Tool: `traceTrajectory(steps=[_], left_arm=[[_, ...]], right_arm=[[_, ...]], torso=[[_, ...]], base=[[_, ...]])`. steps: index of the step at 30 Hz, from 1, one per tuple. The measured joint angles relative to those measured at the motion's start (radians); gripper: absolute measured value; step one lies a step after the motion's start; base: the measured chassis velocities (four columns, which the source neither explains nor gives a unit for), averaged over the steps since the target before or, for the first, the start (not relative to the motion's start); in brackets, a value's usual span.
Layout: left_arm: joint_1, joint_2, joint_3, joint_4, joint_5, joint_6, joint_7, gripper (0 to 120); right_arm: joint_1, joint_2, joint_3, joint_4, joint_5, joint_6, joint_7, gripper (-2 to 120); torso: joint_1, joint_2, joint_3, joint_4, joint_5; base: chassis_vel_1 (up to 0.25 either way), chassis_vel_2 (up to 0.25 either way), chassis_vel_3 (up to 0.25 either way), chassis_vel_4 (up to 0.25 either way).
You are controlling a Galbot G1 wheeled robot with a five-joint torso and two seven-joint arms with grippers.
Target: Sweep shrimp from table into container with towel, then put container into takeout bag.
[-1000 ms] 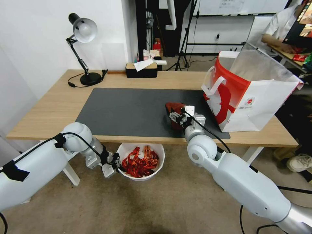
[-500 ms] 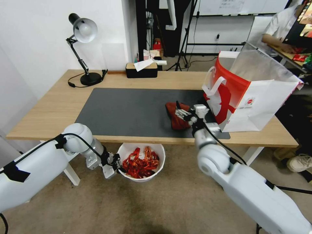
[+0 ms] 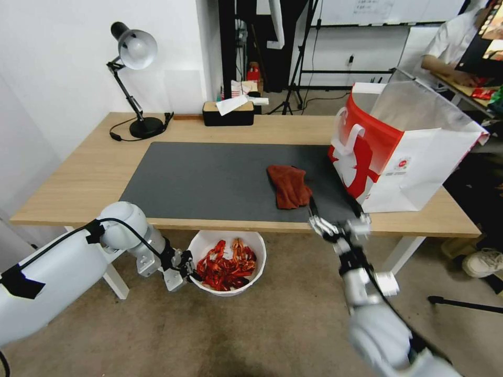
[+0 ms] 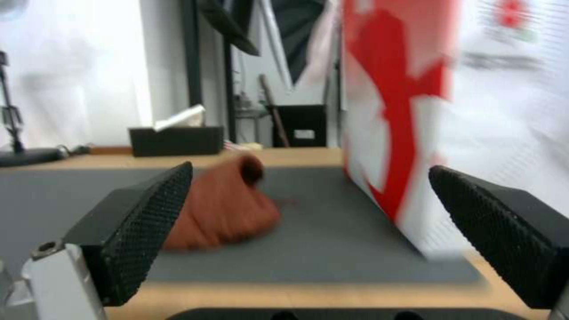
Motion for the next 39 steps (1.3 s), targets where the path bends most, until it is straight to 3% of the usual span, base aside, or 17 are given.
traceTrajectory(steps=[8, 25, 29, 32, 33, 35, 36, 38, 39], left_arm=[[0.014, 0.006, -0.012, -0.015, 0.001, -0.001, 0.000, 0], [0.052, 0.008, -0.032, -0.031, 0.026, -0.009, 0.000, 0], [0.087, 0.008, -0.049, -0.055, 0.038, -0.009, 0.000, 0], [0.159, 0.026, -0.096, -0.091, 0.052, -0.024, 0.000, 0], [0.159, 0.026, -0.096, -0.091, 0.052, -0.024, 0.000, 0], [0.221, 0.047, -0.151, -0.126, 0.052, -0.033, -0.005, 0], [0.221, 0.047, -0.151, -0.126, 0.052, -0.033, -0.005, 0], [0.291, 0.068, -0.241, -0.170, 0.043, -0.037, -0.009, 0], [0.291, 0.068, -0.241, -0.170, 0.043, -0.037, -0.009, 0]], right_arm=[[-0.136, 0.044, 0.033, -0.038, -0.022, 0.071, -0.028, 100], [-0.118, 0.056, 0.014, -0.086, -0.002, 0.049, -0.036, 100], [-0.119, 0.055, 0.015, -0.092, 0.006, 0.046, -0.035, 100], [-0.112, 0.050, 0.015, -0.092, 0.012, 0.043, -0.035, 100], [-0.112, 0.050, 0.015, -0.092, 0.012, 0.043, -0.035, 100], [-0.107, 0.045, 0.013, -0.092, 0.015, 0.039, -0.034, 100], [-0.107, 0.045, 0.013, -0.092, 0.015, 0.039, -0.034, 100], [-0.103, 0.046, 0.012, -0.097, 0.022, 0.037, -0.039, 100], [-0.103, 0.046, 0.012, -0.097, 0.022, 0.037, -0.039, 100]], torso=[[0.000, 0.000, 0.000, 0.0006, 0.0000], [0.000, 0.000, 0.000, 0.0006, 0.0000], [0.000, 0.000, 0.000, 0.0004, 0.0000], [0.000, 0.000, 0.000, 0.0007, -0.0002], [0.000, 0.000, 0.000, 0.0007, -0.0002], [0.000, 0.000, 0.000, 0.0007, 0.0002], [0.000, 0.000, 0.000, 0.0007, 0.0002], [0.000, 0.000, 0.000, 0.0011, -0.0003], [0.000, 0.000, 0.000, 0.0011, -0.0003]], base=[[0.000, 0.000, 0.000, 0.000], [0.000, 0.000, 0.000, 0.000], [0.000, 0.000, 0.000, 0.000], [0.000, 0.000, 0.000, 0.000], [0.000, 0.000, 0.000, 0.000], [0.000, 0.000, 0.000, 0.000], [0.000, 0.000, 0.000, 0.000], [0.000, 0.000, 0.000, 0.000], [0.000, 0.000, 0.000, 0.000]])
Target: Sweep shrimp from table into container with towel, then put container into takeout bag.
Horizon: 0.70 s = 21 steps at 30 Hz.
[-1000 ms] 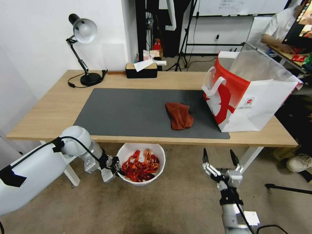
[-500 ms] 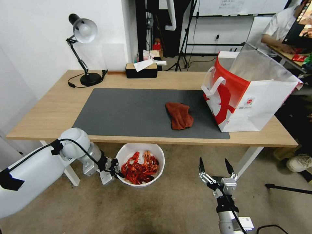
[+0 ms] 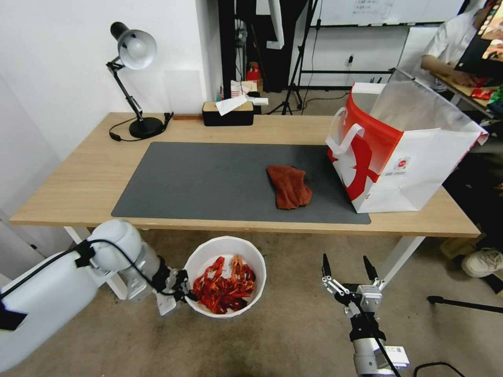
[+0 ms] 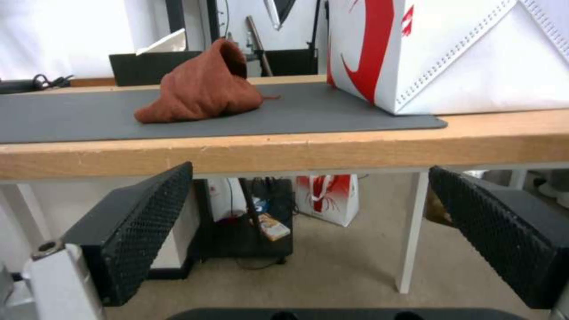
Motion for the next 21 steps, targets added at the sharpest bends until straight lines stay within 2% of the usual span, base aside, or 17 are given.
traceTrajectory(steps=[2, 3, 4, 7, 8, 10, 11, 13, 16, 19, 20, 21], left_arm=[[0.051, 0.031, -0.077, -0.058, -0.033, 0.004, -0.001, 0], [0.063, 0.045, -0.094, -0.077, -0.052, 0.009, -0.001, 0], [0.063, 0.045, -0.094, -0.077, -0.052, 0.009, -0.001, 0], [0.087, 0.103, -0.152, -0.167, -0.122, 0.041, 0.004, 0], [0.087, 0.103, -0.152, -0.167, -0.122, 0.041, 0.004, 0], [0.063, 0.145, -0.169, -0.232, -0.161, 0.071, 0.023, 0], [0.063, 0.145, -0.169, -0.232, -0.161, 0.071, 0.023, 0], [0.013, 0.195, -0.162, -0.271, -0.211, 0.105, 0.040, 0], [-0.018, 0.215, -0.154, -0.273, -0.228, 0.113, 0.046, 0], [-0.108, 0.252, -0.123, -0.257, -0.273, 0.119, 0.045, 0], [-0.108, 0.252, -0.123, -0.257, -0.273, 0.119, 0.045, 0], [-0.181, 0.266, -0.088, -0.238, -0.294, 0.125, 0.040, 0]], right_arm=[[0.001, 0.005, -0.003, -0.011, 0.007, 0.000, -0.009, 100], [0.001, 0.005, -0.004, -0.013, 0.008, 0.000, -0.011, 100], [0.001, 0.005, -0.004, -0.013, 0.008, 0.000, -0.011, 100], [0.001, 0.007, -0.009, -0.014, 0.008, 0.000, -0.016, 100], [0.001, 0.007, -0.009, -0.014, 0.008, 0.000, -0.016, 100], [0.001, 0.007, -0.010, -0.015, 0.008, 0.000, -0.018, 100], [0.001, 0.007, -0.010, -0.015, 0.008, 0.000, -0.018, 100], [-0.002, 0.008, -0.010, -0.016, 0.008, 0.004, -0.020, 100], [-0.003, 0.007, -0.010, -0.016, 0.008, 0.006, -0.020, 100], [-0.004, 0.004, -0.008, -0.009, 0.011, 0.008, -0.022, 100], [-0.004, 0.004, -0.008, -0.009, 0.011, 0.008, -0.022, 100], [-0.004, 0.003, -0.008, -0.007, 0.012, 0.008, -0.023, 100]], torso=[[0.000, 0.000, 0.000, -0.0004, 0.0001], [0.000, 0.000, 0.000, -0.0004, 0.0000], [0.000, 0.000, 0.000, -0.0004, 0.0000], [0.000, 0.000, 0.000, -0.0003, 0.0002], [0.000, 0.000, 0.000, -0.0003, 0.0002], [0.000, 0.000, 0.000, -0.0004, 0.0006], [0.000, 0.000, 0.000, -0.0004, 0.0006], [0.000, 0.000, 0.000, -0.0007, 0.0005], [0.000, 0.000, 0.000, -0.0005, 0.0002], [0.000, 0.000, 0.000, -0.0004, 0.0000], [0.000, 0.000, 0.000, -0.0004, 0.0000], [0.000, 0.000, 0.000, -0.0003, 0.0004]], base=[[0.000, 0.000, 0.000, 0.000], [0.000, 0.000, 0.000, 0.000], [0.000, 0.000, 0.000, 0.000], [0.000, 0.000, 0.000, 0.000], [0.000, 0.000, 0.000, 0.000], [0.000, 0.000, 0.000, 0.000], [0.000, 0.000, 0.000, 0.000], [0.000, 0.000, 0.000, 0.000], [0.000, 0.000, 0.000, 0.000], [0.000, 0.000, 0.000, 0.000], [0.000, 0.000, 0.000, 0.000], [0.000, 0.000, 0.000, 0.000]])
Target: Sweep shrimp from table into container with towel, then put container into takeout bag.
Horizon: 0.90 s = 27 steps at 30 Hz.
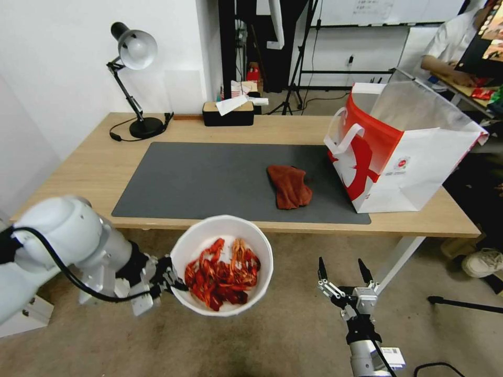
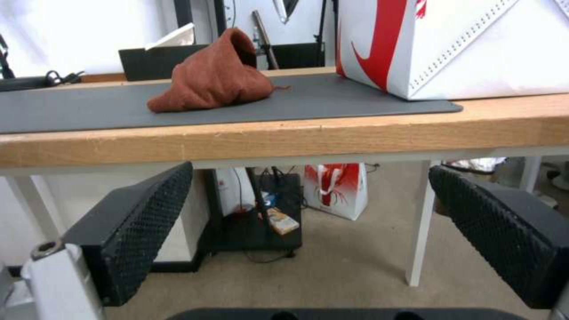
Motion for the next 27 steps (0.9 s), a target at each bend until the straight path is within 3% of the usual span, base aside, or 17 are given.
traceTrajectory(steps=[1, 2, 3, 4, 6, 9, 17, 18, 19, 20, 21, 22, 23, 24, 25, 27], left_arm=[[0.000, 0.000, 0.000, 0.000, 0.000, 0.000, 0.000, 0], [-0.045, 0.004, 0.030, 0.014, -0.013, 0.005, -0.004, 0], [-0.162, 0.004, 0.110, 0.062, -0.045, 0.018, -0.018, 0], [-0.162, 0.004, 0.110, 0.062, -0.045, 0.018, -0.018, 0], [-0.232, 0.001, 0.127, 0.114, -0.077, 0.031, -0.031, 0], [-0.262, 0.003, 0.127, 0.148, -0.096, 0.035, -0.034, 0], [-0.325, -0.007, 0.141, 0.219, -0.135, 0.041, -0.043, 0], [-0.349, -0.018, 0.168, 0.235, -0.138, 0.042, -0.044, 0], [-0.414, -0.046, 0.232, 0.268, -0.140, 0.042, -0.044, 0], [-0.414, -0.046, 0.232, 0.268, -0.140, 0.042, -0.044, 0], [-0.455, -0.068, 0.273, 0.292, -0.140, 0.039, -0.044, 0], [-0.455, -0.068, 0.273, 0.292, -0.140, 0.039, -0.044, 0], [-0.485, -0.087, 0.301, 0.311, -0.139, 0.038, -0.043, 0], [-0.549, -0.147, 0.364, 0.363, -0.139, 0.035, -0.043, 0], [-0.549, -0.147, 0.364, 0.363, -0.139, 0.035, -0.043, 0], [-0.653, -0.222, 0.448, 0.430, -0.146, 0.034, -0.045, 0]], right_arm=[[0.000, 0.000, 0.000, 0.000, 0.000, 0.000, 0.000, 100], [0.000, 0.001, 0.000, 0.001, 0.000, 0.000, 0.000, 100], [-0.001, 0.004, -0.001, 0.002, 0.000, 0.000, -0.001, 100], [-0.001, 0.004, -0.001, 0.002, 0.000, 0.000, -0.001, 100], [0.008, 0.002, -0.015, 0.001, -0.002, -0.002, -0.002, 100], [0.023, -0.009, -0.028, -0.004, -0.004, -0.008, -0.003, 100], [0.063, -0.033, -0.055, -0.022, -0.001, -0.024, -0.003, 100], [0.064, -0.033, -0.055, -0.024, 0.000, -0.025, -0.003, 100], [0.061, -0.031, -0.052, -0.024, 0.000, -0.025, -0.003, 100], [0.061, -0.031, -0.052, -0.024, 0.000, -0.025, -0.003, 100], [0.058, -0.028, -0.049, -0.025, 0.000, -0.025, -0.003, 100], [0.058, -0.028, -0.049, -0.025, 0.000, -0.025, -0.003, 100], [0.056, -0.023, -0.047, -0.026, -0.001, -0.025, -0.004, 100], [0.049, -0.010, -0.044, -0.026, -0.007, -0.026, -0.004, 100], [0.049, -0.010, -0.044, -0.026, -0.007, -0.026, -0.004, 100], [0.041, 0.005, -0.041, -0.024, -0.019, -0.026, -0.004, 100]], torso=[[0.000, 0.000, 0.000, 0.0000, 0.0000], [0.000, 0.000, 0.000, 0.0000, 0.0000], [0.000, 0.000, 0.000, -0.0003, -0.0003], [0.000, 0.000, 0.000, -0.0003, -0.0003], [0.000, 0.000, 0.000, -0.0008, -0.0002], [0.000, 0.000, 0.000, 0.0003, -0.0001], [0.000, 0.000, 0.000, 0.0006, 0.0001], [0.000, 0.000, 0.000, 0.0006, 0.0003], [0.000, 0.000, 0.000, -0.0001, -0.0009], [0.000, 0.000, 0.000, -0.0001, -0.0009], [0.000, 0.000, 0.000, -0.0007, -0.0003], [0.000, 0.000, 0.000, -0.0007, -0.0003], [0.000, 0.000, 0.000, -0.0006, 0.0002], [0.000, 0.000, 0.000, -0.0002, -0.0002], [0.000, 0.000, 0.000, -0.0002, -0.0002], [0.000, 0.000, 0.000, 0.0000, -0.0001]], base=[[0.000, 0.000, 0.000, 0.000], [0.000, 0.000, 0.000, 0.000], [0.000, 0.000, 0.000, 0.000], [0.000, 0.000, 0.000, 0.000], [0.000, 0.000, 0.000, 0.000], [0.000, 0.000, 0.000, 0.000], [0.000, 0.000, 0.000, 0.000], [0.000, 0.000, 0.000, 0.000], [0.000, 0.000, 0.000, 0.000], [0.000, 0.000, 0.000, 0.000], [0.000, 0.000, 0.000, 0.000], [0.000, 0.000, 0.000, 0.000], [0.000, 0.000, 0.000, 0.000], [0.000, 0.000, 0.000, 0.000], [0.000, 0.000, 0.000, 0.000], [0.000, 0.000, 0.000, 0.000]])
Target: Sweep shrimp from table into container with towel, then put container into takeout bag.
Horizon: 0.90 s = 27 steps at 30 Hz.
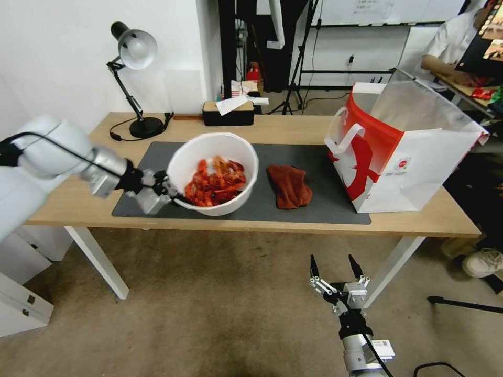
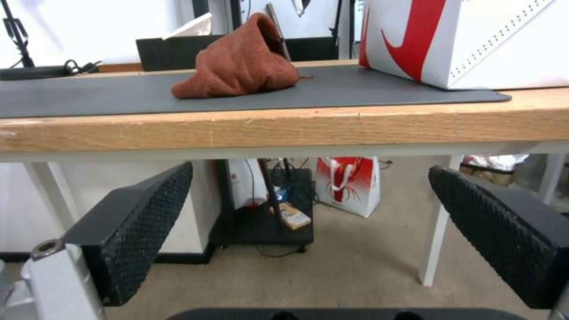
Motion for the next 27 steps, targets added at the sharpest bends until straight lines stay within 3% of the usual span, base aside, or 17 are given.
traceTrajectory(steps=[1, 4, 6, 7, 9, 10, 13, 14, 15, 17, 18, 21, 22, 23, 24, 25, 27], left_arm=[[-0.043, -0.026, 0.031, 0.028, -0.005, 0.000, -0.002, 0], [-0.071, -0.045, 0.052, 0.050, -0.007, 0.000, -0.003, 0], [-0.149, -0.117, 0.104, 0.129, -0.009, -0.001, -0.009, 0], [-0.149, -0.117, 0.104, 0.129, -0.009, -0.001, -0.009, 0], [-0.210, -0.208, 0.133, 0.220, -0.012, -0.001, -0.027, 0], [-0.210, -0.208, 0.133, 0.220, -0.012, -0.001, -0.027, 0], [-0.274, -0.334, 0.148, 0.338, -0.019, 0.001, -0.066, 0], [-0.274, -0.334, 0.148, 0.338, -0.019, 0.001, -0.066, 0], [-0.306, -0.393, 0.157, 0.398, -0.025, 0.003, -0.078, 0], [-0.340, -0.452, 0.162, 0.461, -0.027, 0.002, -0.086, 0], [-0.340, -0.452, 0.162, 0.461, -0.027, 0.002, -0.086, 0], [-0.404, -0.551, 0.174, 0.581, -0.056, 0.002, -0.107, 0], [-0.404, -0.551, 0.174, 0.581, -0.056, 0.002, -0.107, 0], [-0.418, -0.580, 0.174, 0.616, -0.066, 0.002, -0.113, 0], [-0.434, -0.621, 0.174, 0.663, -0.076, 0.002, -0.137, 0], [-0.434, -0.621, 0.174, 0.663, -0.076, 0.002, -0.137, 0], [-0.452, -0.703, 0.161, 0.748, -0.096, 0.002, -0.198, 0]], right_arm=[[-0.002, 0.004, 0.003, 0.000, -0.002, 0.000, 0.000, 100], [-0.004, 0.007, 0.006, 0.001, -0.004, 0.000, 0.000, 100], [-0.010, 0.016, 0.013, 0.002, -0.009, 0.000, -0.002, 100], [-0.010, 0.016, 0.013, 0.002, -0.009, 0.000, -0.002, 100], [-0.015, 0.025, 0.017, 0.003, -0.016, 0.000, -0.003, 100], [-0.015, 0.025, 0.017, 0.003, -0.016, 0.000, -0.003, 100], [-0.018, 0.033, 0.022, 0.003, -0.023, 0.000, -0.003, 100], [-0.018, 0.033, 0.022, 0.003, -0.023, 0.000, -0.003, 100], [-0.020, 0.036, 0.022, 0.002, -0.027, 0.000, -0.003, 100], [-0.020, 0.040, 0.022, -0.001, -0.031, 0.000, -0.003, 100], [-0.020, 0.040, 0.022, -0.001, -0.031, 0.000, -0.003, 100], [-0.020, 0.047, 0.022, -0.010, -0.035, 0.000, -0.005, 100], [-0.020, 0.047, 0.022, -0.010, -0.035, 0.000, -0.005, 100], [-0.019, 0.048, 0.022, -0.013, -0.035, 0.001, -0.005, 100], [-0.017, 0.049, 0.023, -0.018, -0.035, 0.001, -0.006, 100], [-0.017, 0.049, 0.023, -0.018, -0.035, 0.001, -0.006, 100], [-0.013, 0.053, 0.022, -0.028, -0.035, 0.002, -0.007, 100]], torso=[[0.000, 0.000, 0.000, 0.0000, 0.0002], [0.000, 0.000, 0.000, 0.0000, 0.0004], [0.000, 0.000, 0.000, -0.0001, 0.0001], [0.000, 0.000, 0.000, -0.0001, 0.0001], [0.000, 0.000, 0.000, 0.0002, 0.0000], [0.000, 0.000, 0.000, 0.0002, 0.0000], [0.000, 0.000, 0.000, -0.0003, 0.0003], [0.000, 0.000, 0.000, -0.0003, 0.0003], [0.000, 0.000, 0.000, -0.0008, 0.0003], [0.000, 0.000, 0.000, -0.0006, 0.0006], [0.000, 0.000, 0.000, -0.0006, 0.0006], [0.000, 0.000, 0.000, 0.0002, 0.0005], [0.000, 0.000, 0.000, 0.0002, 0.0005], [0.000, 0.000, 0.000, 0.0002, 0.0004], [0.000, 0.000, 0.000, 0.0002, 0.0000], [0.000, 0.000, 0.000, 0.0002, 0.0000], [0.000, 0.000, 0.000, 0.0001, 0.0002]], base=[[0.000, 0.000, 0.000, 0.000], [0.000, 0.000, 0.000, 0.000], [0.000, 0.000, 0.000, 0.000], [0.000, 0.000, 0.000, 0.000], [0.000, 0.000, 0.000, 0.000], [0.000, 0.000, 0.000, 0.000], [0.000, 0.000, 0.000, 0.000], [0.000, 0.000, 0.000, 0.000], [0.000, 0.000, 0.000, 0.000], [0.000, 0.000, 0.000, 0.000], [0.000, 0.000, 0.000, 0.000], [0.000, 0.000, 0.000, 0.000], [0.000, 0.000, 0.000, 0.000], [0.000, 0.000, 0.000, 0.000], [0.000, 0.000, 0.000, 0.000], [0.000, 0.000, 0.000, 0.000], [0.000, 0.000, 0.000, 0.000]])
